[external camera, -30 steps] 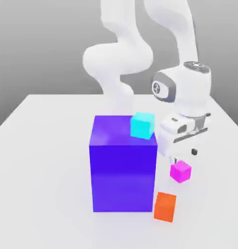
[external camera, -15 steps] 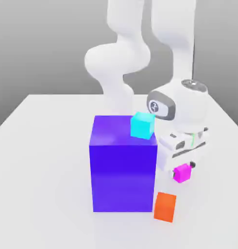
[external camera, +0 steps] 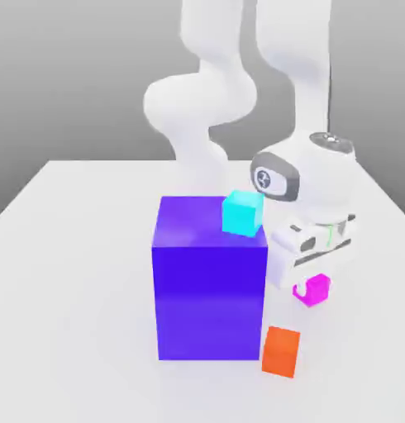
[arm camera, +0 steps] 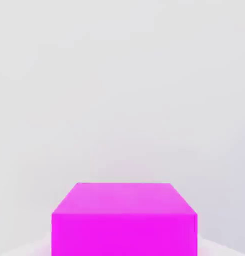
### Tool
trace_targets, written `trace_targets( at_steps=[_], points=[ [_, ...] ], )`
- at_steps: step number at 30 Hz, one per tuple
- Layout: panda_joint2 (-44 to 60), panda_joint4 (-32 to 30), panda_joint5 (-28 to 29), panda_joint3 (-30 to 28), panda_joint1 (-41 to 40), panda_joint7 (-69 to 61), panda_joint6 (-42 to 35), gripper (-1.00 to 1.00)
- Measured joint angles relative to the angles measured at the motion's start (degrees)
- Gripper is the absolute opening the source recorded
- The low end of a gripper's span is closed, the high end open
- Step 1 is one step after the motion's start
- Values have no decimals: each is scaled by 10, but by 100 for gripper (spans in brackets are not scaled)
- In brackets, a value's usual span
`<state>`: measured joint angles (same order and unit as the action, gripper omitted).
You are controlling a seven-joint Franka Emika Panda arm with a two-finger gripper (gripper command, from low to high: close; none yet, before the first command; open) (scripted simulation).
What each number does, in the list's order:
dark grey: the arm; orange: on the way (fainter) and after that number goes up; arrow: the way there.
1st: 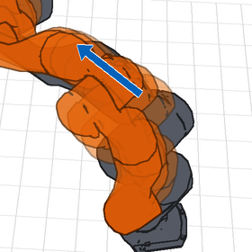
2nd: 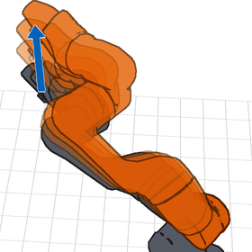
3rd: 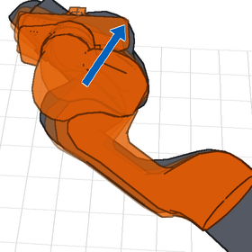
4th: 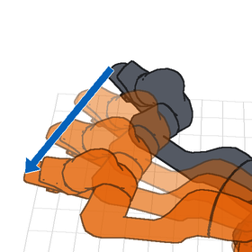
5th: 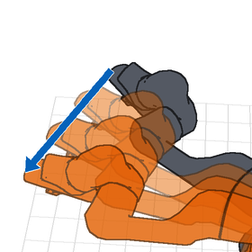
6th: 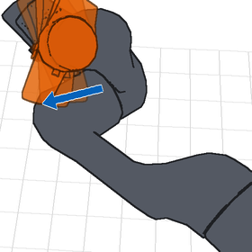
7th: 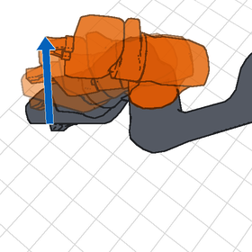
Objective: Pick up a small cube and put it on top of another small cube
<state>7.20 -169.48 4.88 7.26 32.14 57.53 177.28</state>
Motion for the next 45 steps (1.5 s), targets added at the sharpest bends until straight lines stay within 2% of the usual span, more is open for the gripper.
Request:
trace_targets(
  at_steps=[7,12,13,19,24,30,39,43,44,45],
  points=[
    [-69,-14,-82,43,-15,-55,-57,-100],
    [-117,-29,-97,40,-4,-58,-93,-100],
    [-119,-23,-85,43,-11,-40,-100,-100],
    [-70,88,30,35,-63,171,-161,-100],
    [-17,193,61,19,-59,317,-214,-100],
    [48,317,51,0,-46,458,-276,-100],
    [146,503,-13,-31,-19,634,-361,-100],
    [216,534,-20,-38,-14,663,-324,-100],
    [230,536,-19,-39,-13,664,-312,100],
    [230,536,-19,-39,-13,664,-312,100]
  ],
)
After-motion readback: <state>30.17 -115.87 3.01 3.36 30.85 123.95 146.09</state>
